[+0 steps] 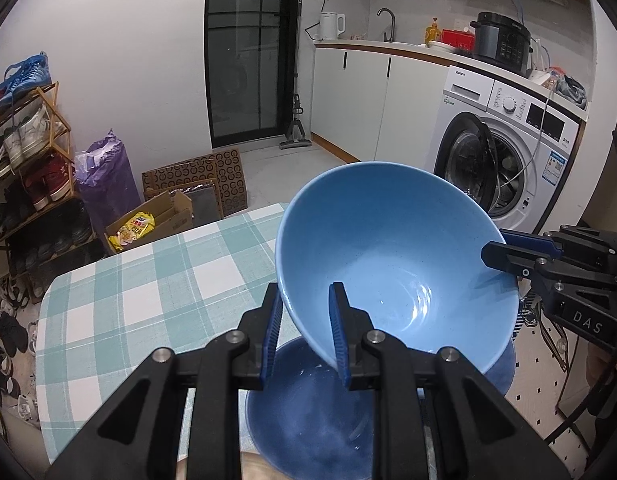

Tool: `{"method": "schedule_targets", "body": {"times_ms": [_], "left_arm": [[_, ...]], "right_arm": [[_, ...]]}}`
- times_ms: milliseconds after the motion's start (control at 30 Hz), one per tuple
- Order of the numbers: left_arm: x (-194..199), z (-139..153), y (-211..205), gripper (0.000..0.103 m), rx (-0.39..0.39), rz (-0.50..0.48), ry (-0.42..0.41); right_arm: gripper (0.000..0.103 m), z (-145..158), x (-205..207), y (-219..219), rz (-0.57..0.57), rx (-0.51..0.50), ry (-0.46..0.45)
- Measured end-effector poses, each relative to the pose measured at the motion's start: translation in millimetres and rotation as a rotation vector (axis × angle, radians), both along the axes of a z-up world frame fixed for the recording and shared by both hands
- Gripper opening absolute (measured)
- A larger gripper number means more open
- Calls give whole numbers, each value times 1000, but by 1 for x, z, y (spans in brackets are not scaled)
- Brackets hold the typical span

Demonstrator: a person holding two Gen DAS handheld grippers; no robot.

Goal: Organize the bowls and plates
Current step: 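Lift and carry the blue bowl with both tools over another blue bowl, then lower the held bowl into the other blue bowl with both tools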

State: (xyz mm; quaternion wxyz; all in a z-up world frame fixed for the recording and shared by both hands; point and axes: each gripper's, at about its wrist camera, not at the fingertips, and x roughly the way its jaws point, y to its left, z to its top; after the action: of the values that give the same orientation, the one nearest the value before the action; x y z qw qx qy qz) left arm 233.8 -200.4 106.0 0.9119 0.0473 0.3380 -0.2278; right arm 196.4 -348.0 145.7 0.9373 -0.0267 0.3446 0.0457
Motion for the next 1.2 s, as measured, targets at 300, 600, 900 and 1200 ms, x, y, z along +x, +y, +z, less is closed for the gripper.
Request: {"method": "schedule_targets", "body": {"times_ms": [300,600,900,1200], "left_arm": [[-12,-2,18,22,-4,26,2],[-24,-9,28,22,1,42,11],[-34,-15,37,22,9,59,17],[-42,-24,46,22,10,72,24]], "right_arm": [[20,-3,-10,20,34,0,0],[20,-11,-17,36,53,-2,10],[20,-20,-24,46,68,-2,23],[20,-34,-26,54,82,-6,45]]}}
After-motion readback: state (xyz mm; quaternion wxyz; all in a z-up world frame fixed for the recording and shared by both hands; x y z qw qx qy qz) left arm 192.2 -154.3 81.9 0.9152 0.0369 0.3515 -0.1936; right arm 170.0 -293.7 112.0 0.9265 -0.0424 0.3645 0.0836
